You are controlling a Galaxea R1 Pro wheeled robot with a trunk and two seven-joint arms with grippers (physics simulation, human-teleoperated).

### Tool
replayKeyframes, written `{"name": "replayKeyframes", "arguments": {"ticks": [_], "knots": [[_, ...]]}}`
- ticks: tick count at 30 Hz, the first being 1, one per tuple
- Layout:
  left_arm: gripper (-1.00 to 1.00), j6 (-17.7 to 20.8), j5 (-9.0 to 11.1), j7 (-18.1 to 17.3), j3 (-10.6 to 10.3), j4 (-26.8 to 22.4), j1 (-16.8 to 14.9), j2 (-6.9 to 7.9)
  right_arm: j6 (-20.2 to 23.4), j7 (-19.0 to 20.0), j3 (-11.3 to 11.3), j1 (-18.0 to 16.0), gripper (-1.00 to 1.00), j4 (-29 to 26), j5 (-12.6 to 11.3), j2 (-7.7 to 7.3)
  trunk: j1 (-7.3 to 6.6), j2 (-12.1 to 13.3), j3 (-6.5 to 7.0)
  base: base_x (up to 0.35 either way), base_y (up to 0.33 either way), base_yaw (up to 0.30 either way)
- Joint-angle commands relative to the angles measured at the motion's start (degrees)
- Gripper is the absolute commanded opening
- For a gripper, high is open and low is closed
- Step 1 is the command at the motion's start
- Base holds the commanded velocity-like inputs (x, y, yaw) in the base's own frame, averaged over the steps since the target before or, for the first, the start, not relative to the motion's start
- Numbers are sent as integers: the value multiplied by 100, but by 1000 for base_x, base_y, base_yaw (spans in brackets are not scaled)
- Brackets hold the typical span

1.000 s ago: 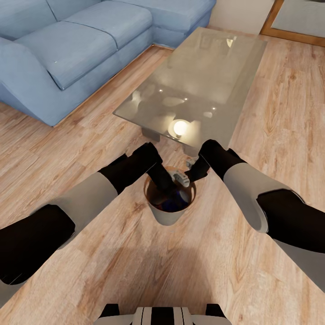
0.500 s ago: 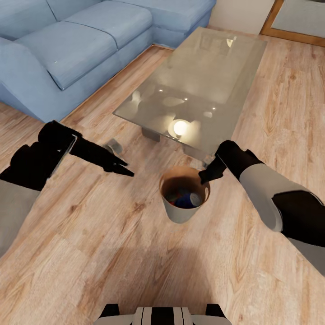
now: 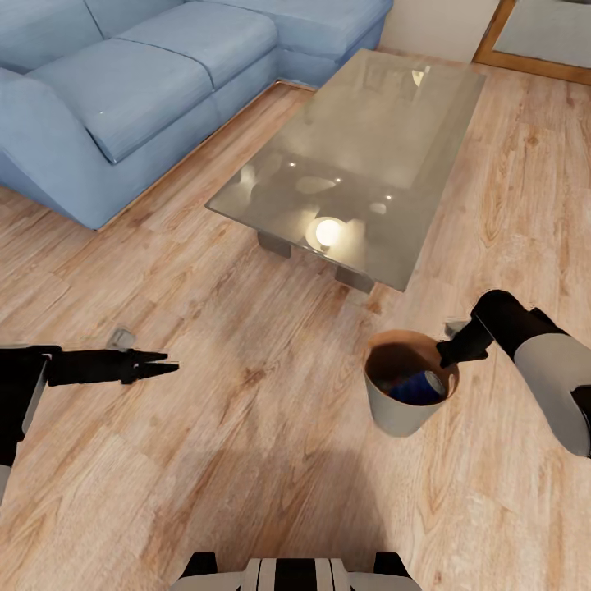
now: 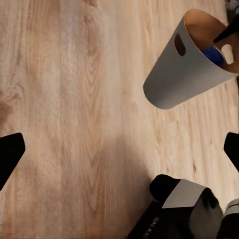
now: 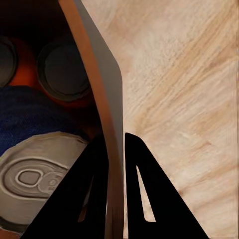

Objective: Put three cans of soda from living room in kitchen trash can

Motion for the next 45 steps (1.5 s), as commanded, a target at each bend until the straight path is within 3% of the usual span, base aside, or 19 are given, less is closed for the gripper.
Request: {"name": "replayKeyframes", "arguments": {"ticks": [1, 4, 6, 7, 8, 12, 18, 20, 21, 25, 28, 30, 33, 38, 45], "knots": [[100, -6, 3, 54, 9, 1, 80, -5, 68, 35, -102, 30, -100, -3, -181, -34, 21, -40, -17, 0, 0, 0], [100, -21, 5, 257, 29, 23, 283, -90, 68, 24, -255, 141, -100, -9, -178, -133, 87, -161, -71, 0, 0, 0], [100, -41, -18, 732, 33, 42, 379, -372, 68, 16, -337, 235, -100, -16, -176, -224, 131, -241, -107, 0, 0, 0], [100, -51, -22, 850, 30, 47, 388, -434, 68, 16, -345, 245, -100, -17, -176, -238, 153, -281, -125, 0, 0, 0], [100, -141, -33, 1201, 17, 46, 406, -599, 68, 18, -361, 266, -100, -18, -176, -260, 175, -321, -143, 0, 0, 0], [100, -270, -34, 1599, 2, 11, 420, -740, 68, 14, -373, 284, -100, -61, -180, -258, 263, -481, -214, 0, 0, 0], [100, -299, -37, 1729, -7, 2, 425, -784, 68, -7, -478, 535, -100, -694, -175, -274, 395, -722, -322, 0, 0, 0], [100, -300, -35, 1738, -9, 3, 425, -788, 68, -27, -640, 704, -100, -1061, -170, -282, 439, -802, -358, 0, 0, 0], [100, -294, -33, 1740, -9, 1, 425, -790, 68, -133, -873, 915, -100, -1432, -169, -279, 461, -842, -376, 0, 0, 0], [100, -282, -31, 1735, -10, -3, 425, -796, 65, -444, -1295, 1244, -100, -1963, -168, -268, 548, -1003, -448, 0, 0, 0], [100, -277, -31, 1731, -10, -4, 425, -796, -68, -511, -1470, 1411, -100, -2063, -168, -265, 614, -1123, -502, 0, 0, 0], [100, -272, -30, 1727, -10, -4, 425, -797, -372, -549, -1755, 1559, -100, -2102, -168, -253, 658, -1203, -538, 0, 0, 0], [100, -262, -29, 1718, -10, -4, 425, -797, -543, -566, -1921, 1685, -100, -2118, -168, -254, 724, -1324, -591, 0, 0, 0], [100, -252, -8, 1704, -10, -11, 425, -797, -707, -562, -2141, 2019, -100, -2210, -169, -269, 812, -1484, -663, 0, 0, 0], [100, -264, 19, 1698, -10, -2, 425, -797, -980, -544, -2235, 2181, -100, -2283, -168, -269, 834, -1524, -681, 0, 0, 0]]}}
